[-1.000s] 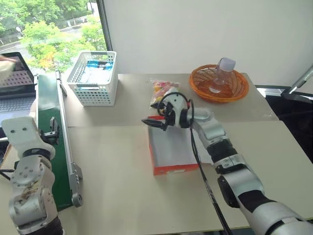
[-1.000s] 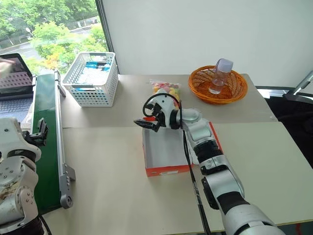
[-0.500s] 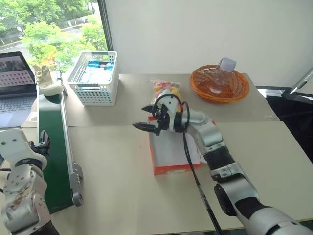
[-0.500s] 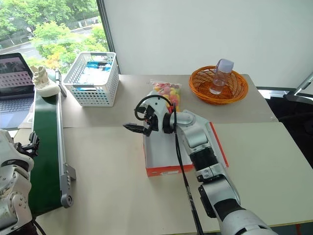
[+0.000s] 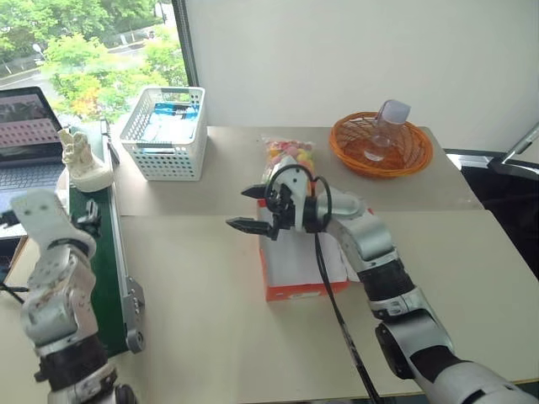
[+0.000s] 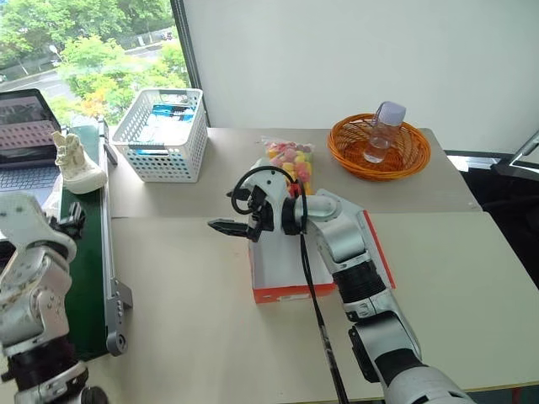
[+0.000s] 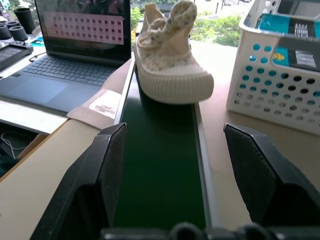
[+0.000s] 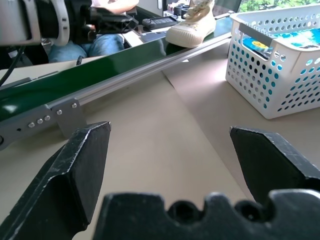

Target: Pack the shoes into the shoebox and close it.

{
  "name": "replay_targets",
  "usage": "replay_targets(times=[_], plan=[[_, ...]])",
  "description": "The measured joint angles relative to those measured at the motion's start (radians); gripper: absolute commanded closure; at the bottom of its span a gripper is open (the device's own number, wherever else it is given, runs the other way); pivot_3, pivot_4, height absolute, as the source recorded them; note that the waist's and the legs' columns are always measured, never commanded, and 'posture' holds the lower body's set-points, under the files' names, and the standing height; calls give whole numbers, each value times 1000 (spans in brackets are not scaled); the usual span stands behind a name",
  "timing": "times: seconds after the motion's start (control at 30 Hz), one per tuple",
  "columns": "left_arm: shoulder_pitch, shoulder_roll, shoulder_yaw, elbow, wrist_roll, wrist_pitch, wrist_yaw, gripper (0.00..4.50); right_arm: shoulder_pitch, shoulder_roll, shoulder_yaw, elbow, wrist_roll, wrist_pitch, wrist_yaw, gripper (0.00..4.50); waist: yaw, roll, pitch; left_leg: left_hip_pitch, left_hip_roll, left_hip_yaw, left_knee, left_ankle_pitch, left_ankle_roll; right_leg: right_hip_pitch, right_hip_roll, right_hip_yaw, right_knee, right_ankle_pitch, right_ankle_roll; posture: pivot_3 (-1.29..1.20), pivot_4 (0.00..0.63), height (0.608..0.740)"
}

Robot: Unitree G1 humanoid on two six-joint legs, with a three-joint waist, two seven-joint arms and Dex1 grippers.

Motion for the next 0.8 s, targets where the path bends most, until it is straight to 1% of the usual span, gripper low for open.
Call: replay_targets(times=[0.1,0.17,0.33,0.47,0.53,0.8], plan=[[-99,-9,4,25,0,70,72,1199,5,-14,1,-7,0,3,-5,25,-4,0,0,0,0,0,0,1,1,0,0,0,0,0,0,0,150,740],[-128,-17,5,46,2,109,112,1199,8,-18,1,-9,0,4,-7,25,-7,0,0,0,0,0,0,2,3,0,0,0,0,0,0,0,150,740],[-158,-41,12,75,11,155,189,1199,10,-24,2,-15,0,7,-14,25,-5,-1,1,0,0,0,-1,2,3,0,0,0,0,0,0,0,150,740],[-207,-94,57,84,11,196,266,1199,11,-27,5,-17,0,11,-18,25,-1,-1,1,0,0,-1,-1,1,1,0,0,0,0,0,0,0,150,740],[-222,-105,77,101,10,209,294,1199,13,-29,5,-19,0,12,-22,25,-1,-2,1,0,0,-1,-1,1,1,0,0,0,0,0,0,0,150,740],[-263,-130,115,119,6,275,349,1199,13,-35,9,-21,-3,11,-27,25,-1,-2,1,0,0,-1,-1,1,1,0,0,0,0,0,1,0,150,740]])
